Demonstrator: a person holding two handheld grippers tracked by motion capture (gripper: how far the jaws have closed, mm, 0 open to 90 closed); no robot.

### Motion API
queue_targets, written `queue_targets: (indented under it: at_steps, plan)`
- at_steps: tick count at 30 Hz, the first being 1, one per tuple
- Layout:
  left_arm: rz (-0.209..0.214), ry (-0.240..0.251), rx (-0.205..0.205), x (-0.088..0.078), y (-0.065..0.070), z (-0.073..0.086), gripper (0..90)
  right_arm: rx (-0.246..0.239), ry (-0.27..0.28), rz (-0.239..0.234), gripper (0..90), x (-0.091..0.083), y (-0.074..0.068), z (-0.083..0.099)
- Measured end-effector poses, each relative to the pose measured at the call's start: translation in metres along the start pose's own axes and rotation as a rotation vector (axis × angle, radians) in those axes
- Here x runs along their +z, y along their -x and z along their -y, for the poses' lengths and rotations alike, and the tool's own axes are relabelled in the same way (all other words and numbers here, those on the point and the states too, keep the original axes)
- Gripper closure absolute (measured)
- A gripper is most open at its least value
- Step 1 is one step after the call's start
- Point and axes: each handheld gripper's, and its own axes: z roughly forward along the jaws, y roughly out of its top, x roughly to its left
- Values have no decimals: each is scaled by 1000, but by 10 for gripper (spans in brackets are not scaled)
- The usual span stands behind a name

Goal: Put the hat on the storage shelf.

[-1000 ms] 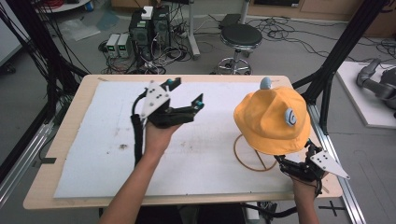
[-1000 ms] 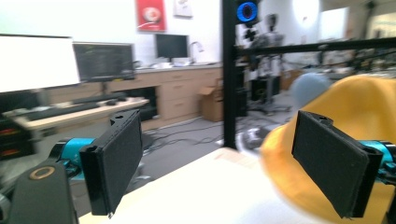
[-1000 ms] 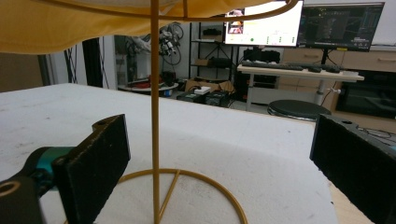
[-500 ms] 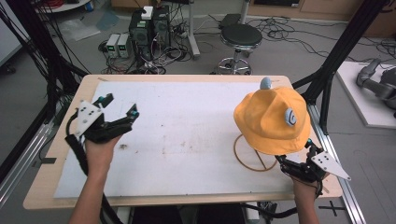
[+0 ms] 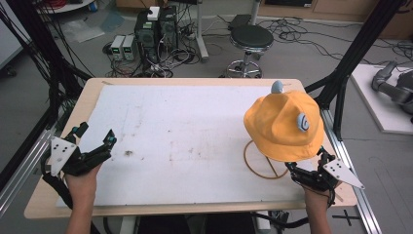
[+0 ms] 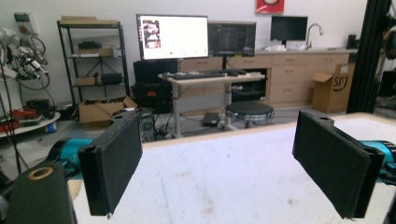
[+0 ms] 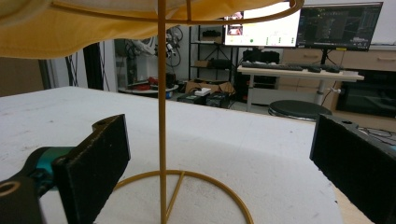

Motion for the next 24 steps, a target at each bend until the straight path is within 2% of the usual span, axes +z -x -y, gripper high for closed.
queue_targets:
  at_steps: [2, 6, 9, 17, 24]
  plan:
    - [-5, -4, -22, -1, -2, 10, 163, 1, -2, -6, 45, 0, -1, 0]
    - [-1, -21, -7, -2, -4, 19, 162, -4, -5, -8, 44, 2, -2, 1]
    - [-5, -14, -26, -3, -5, 19, 162, -3, -5, -11, 45, 4, -1, 2]
    - [-25, -15, -33, -6, -9, 19, 162, 26, 1, -4, 45, 4, 1, 5]
    - [3, -2, -42, -6, -9, 19, 162, 25, -11, 13, 45, 8, 6, 6]
